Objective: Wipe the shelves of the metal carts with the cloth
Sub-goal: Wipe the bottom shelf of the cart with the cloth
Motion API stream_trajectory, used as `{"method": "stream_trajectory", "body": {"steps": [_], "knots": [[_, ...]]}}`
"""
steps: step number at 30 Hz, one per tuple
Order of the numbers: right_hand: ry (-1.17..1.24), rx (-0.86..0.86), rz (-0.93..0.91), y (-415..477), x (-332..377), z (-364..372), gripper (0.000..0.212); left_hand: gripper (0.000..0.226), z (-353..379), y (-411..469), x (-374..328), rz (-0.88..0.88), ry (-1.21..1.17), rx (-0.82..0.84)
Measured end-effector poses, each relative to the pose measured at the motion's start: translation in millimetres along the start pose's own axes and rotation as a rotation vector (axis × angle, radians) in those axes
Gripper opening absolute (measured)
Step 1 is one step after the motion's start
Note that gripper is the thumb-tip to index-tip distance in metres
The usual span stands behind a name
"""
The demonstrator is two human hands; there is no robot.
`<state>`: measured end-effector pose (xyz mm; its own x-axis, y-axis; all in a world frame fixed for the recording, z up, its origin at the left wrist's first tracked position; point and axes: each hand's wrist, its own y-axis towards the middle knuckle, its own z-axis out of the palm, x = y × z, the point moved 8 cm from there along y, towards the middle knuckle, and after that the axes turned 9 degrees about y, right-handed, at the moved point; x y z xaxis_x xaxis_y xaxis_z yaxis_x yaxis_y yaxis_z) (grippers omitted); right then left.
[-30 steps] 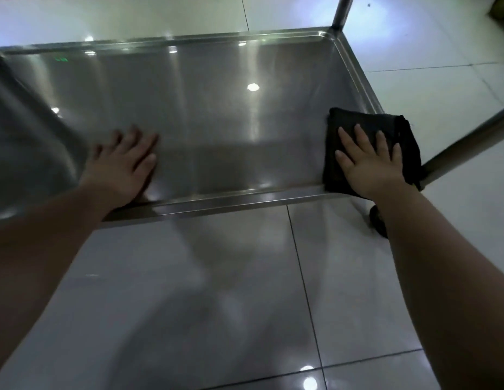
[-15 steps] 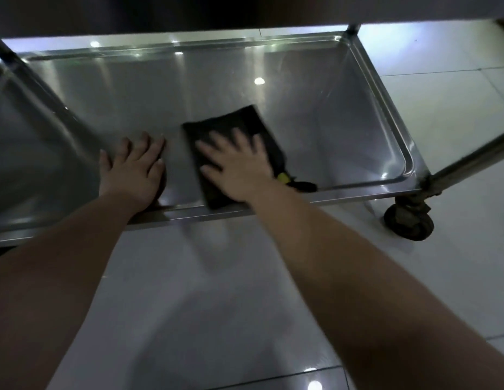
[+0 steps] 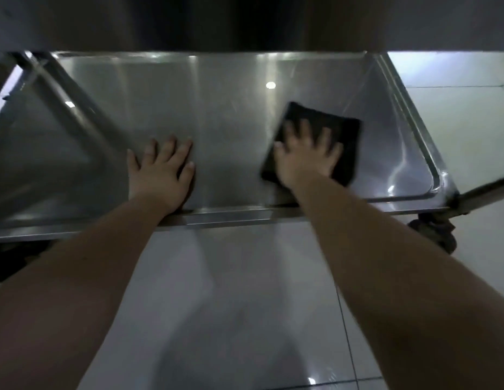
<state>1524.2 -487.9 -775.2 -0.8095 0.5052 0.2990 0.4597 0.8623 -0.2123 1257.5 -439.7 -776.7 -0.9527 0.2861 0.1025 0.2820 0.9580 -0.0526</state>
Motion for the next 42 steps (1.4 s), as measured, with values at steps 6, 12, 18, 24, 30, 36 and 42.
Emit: {"method": "stream_trajectory", "body": {"steps": [6, 12, 18, 24, 30, 36, 42], "knots": [[-0.114, 0.122, -0.559, -53.8, 128.0, 51.1, 0.054, 0.057, 3.3, 0.5, 3.4, 0.005, 0.023, 0.007], [-0.065, 0.017, -0.208, 30.7, -6.6, -10.7, 0.054, 0.055, 0.2, -0.4, -0.2, 0.006, -0.049, -0.029], [0.008, -0.093, 0.178, 36.2, -114.3, -44.4, 0.055, 0.055, -0.2, -1.3, -4.4, -0.002, -0.040, -0.052], [-0.029, -0.004, -0.120, 39.6, 23.7, -1.7, 0.055, 0.056, 1.7, 0.0, -4.7, -0.003, -0.020, -0.036], [-0.073, 0.114, -0.519, -12.2, 152.1, 50.9, 0.053, 0.058, 2.6, -0.9, -3.3, 0.000, -0.014, -0.013], [-0.047, 0.045, -0.328, 48.8, 57.5, 4.7, 0.053, 0.055, 1.9, 0.2, -4.0, -0.004, -0.053, -0.034], [-0.009, -0.038, 0.045, 64.6, -90.3, -45.1, 0.054, 0.059, 2.5, 0.4, -6.2, -0.008, -0.046, -0.044]]}}
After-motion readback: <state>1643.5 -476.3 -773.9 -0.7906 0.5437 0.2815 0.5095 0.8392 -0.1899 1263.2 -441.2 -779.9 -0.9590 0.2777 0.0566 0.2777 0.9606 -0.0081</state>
